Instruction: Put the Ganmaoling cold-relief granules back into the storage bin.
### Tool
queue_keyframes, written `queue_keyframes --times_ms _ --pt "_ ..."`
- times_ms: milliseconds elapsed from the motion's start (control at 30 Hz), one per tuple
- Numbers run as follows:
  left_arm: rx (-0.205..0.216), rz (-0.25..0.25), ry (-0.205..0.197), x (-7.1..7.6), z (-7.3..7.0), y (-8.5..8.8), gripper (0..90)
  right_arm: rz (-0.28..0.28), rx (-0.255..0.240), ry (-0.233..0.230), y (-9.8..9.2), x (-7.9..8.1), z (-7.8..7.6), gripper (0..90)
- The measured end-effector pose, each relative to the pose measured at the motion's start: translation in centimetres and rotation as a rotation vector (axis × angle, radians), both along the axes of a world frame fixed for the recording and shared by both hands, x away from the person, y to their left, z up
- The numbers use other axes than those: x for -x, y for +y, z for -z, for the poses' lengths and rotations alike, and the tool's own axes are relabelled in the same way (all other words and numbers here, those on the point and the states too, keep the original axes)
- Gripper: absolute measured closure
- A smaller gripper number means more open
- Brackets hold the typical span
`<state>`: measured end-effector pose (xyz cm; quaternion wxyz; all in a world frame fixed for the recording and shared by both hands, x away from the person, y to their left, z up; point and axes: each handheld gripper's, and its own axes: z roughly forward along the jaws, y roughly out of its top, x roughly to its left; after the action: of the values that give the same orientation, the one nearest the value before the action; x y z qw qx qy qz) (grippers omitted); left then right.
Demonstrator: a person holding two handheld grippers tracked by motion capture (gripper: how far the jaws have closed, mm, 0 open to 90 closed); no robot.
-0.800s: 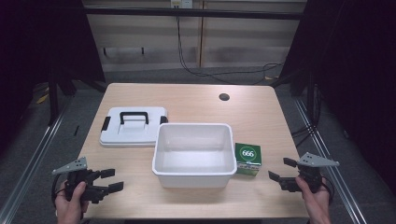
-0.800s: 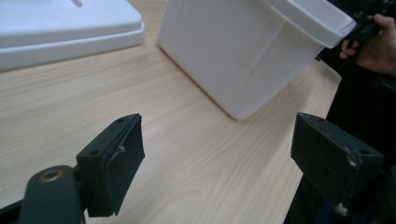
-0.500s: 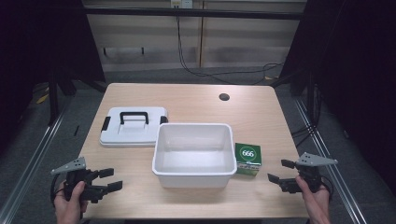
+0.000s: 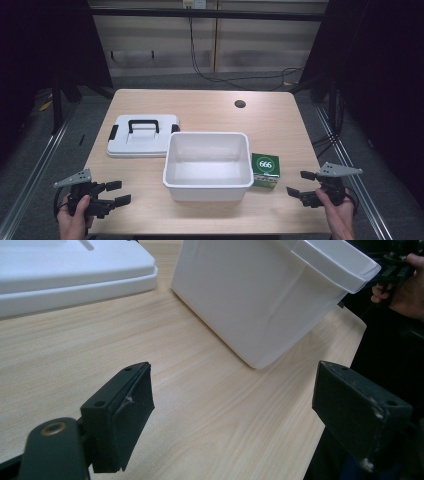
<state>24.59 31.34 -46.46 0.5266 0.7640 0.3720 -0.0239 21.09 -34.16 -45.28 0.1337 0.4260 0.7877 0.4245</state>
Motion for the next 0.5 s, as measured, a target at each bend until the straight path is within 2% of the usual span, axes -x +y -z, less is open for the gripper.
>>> queue_keyframes --times_ms 67,133,167,233,333,500 --pt "-0.005 -0.005 0.002 0.0 0.0 0.0 16.8 -0.025 0.006 0.004 0.1 -0.1 -0.2 13.3" --pt "-0.007 -0.009 0.002 0.0 0.0 0.1 16.7 -0.001 0.058 0.02 0.4 -0.3 -0.5 13.4" --pt "-0.007 -0.01 0.002 0.0 0.0 0.1 16.7 0.004 0.104 0.017 0.7 -0.4 -0.6 13.4" --pt "-0.008 -0.012 0.003 0.0 0.0 0.1 16.8 -0.008 0.092 0.029 0.7 -0.5 -0.6 13.5" --pt "-0.006 -0.007 0.005 0.0 0.0 0.0 16.7 -0.043 0.092 0.002 1.1 -0.8 -1.4 13.6" --pt "-0.01 -0.005 0.004 -0.1 0.1 0.0 16.7 -0.09 0.086 -0.01 1.4 -1.0 -2.7 16.6"
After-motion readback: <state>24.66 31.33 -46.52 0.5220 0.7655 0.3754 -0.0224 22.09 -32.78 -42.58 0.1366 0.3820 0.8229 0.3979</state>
